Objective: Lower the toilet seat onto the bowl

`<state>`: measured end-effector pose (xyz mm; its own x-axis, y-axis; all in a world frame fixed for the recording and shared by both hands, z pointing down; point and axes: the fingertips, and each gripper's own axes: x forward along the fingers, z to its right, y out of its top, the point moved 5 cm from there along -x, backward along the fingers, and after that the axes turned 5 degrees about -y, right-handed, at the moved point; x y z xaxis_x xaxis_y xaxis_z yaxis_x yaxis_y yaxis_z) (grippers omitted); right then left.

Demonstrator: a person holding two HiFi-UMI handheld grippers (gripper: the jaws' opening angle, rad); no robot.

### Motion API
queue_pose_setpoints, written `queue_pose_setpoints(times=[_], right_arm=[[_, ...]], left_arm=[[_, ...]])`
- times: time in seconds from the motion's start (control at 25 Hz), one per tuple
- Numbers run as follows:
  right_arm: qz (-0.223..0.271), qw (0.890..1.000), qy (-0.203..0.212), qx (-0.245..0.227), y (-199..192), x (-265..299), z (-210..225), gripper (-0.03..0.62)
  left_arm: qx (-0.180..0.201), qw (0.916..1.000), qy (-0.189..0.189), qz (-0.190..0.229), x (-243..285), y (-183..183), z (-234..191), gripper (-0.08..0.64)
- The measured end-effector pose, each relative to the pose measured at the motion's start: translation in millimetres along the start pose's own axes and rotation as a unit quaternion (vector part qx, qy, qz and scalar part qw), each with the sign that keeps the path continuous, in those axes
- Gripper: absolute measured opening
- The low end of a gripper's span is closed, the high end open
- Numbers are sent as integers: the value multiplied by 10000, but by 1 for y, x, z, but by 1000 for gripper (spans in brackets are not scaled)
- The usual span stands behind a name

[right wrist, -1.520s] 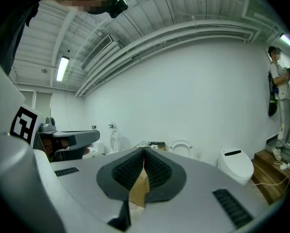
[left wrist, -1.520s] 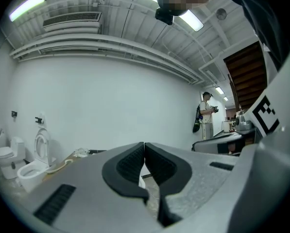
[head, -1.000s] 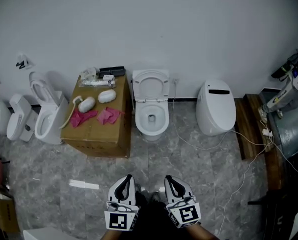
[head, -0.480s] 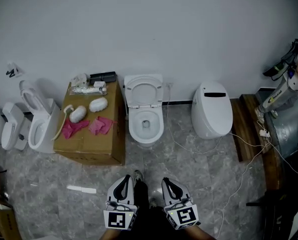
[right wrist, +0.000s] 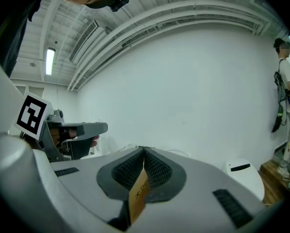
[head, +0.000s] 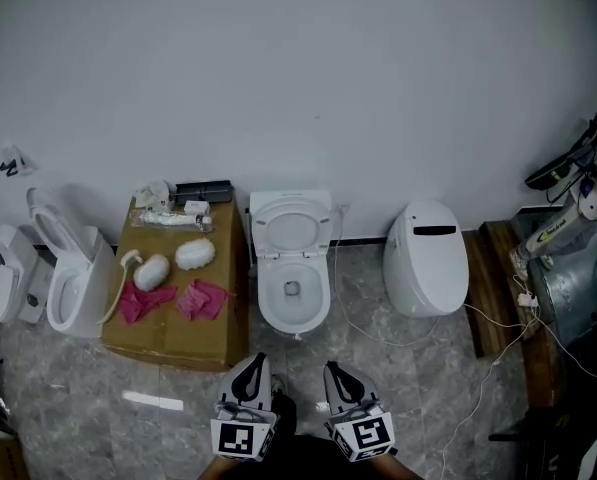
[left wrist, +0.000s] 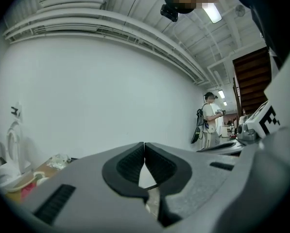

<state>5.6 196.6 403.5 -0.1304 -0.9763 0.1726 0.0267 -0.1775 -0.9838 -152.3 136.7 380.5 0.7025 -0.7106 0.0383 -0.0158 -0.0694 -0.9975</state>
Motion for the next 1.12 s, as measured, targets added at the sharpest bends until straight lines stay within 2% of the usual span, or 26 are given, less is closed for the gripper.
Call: queue_pose_setpoints(times=[0.24, 0.4, 0.52, 0.8, 1.0, 1.12], right_arm=[[-7, 9999, -101, -84, 25, 81, 3, 28], [1, 9999, -101, -119, 30, 120, -1, 28], [-102, 9997, -96, -177, 29, 137, 0, 28], [-249, 9995, 39, -211, 29, 184, 12, 28], [-277, 9993, 170, -189, 29, 219, 28, 28], [-345, 9990, 225, -163, 27, 243, 43, 28]], left_arm=[[-59, 9996, -251, 125, 59, 10, -58, 10], [-103, 9997, -188, 92, 86, 8, -95, 10], [-238, 9996, -172, 49, 95, 8, -109, 10], [-231, 9995, -124, -169, 127, -5, -134, 10], [-176, 9994, 73, -292, 153, -7, -152, 9], [-179, 9983, 199, -518, 176, -8, -164, 9]])
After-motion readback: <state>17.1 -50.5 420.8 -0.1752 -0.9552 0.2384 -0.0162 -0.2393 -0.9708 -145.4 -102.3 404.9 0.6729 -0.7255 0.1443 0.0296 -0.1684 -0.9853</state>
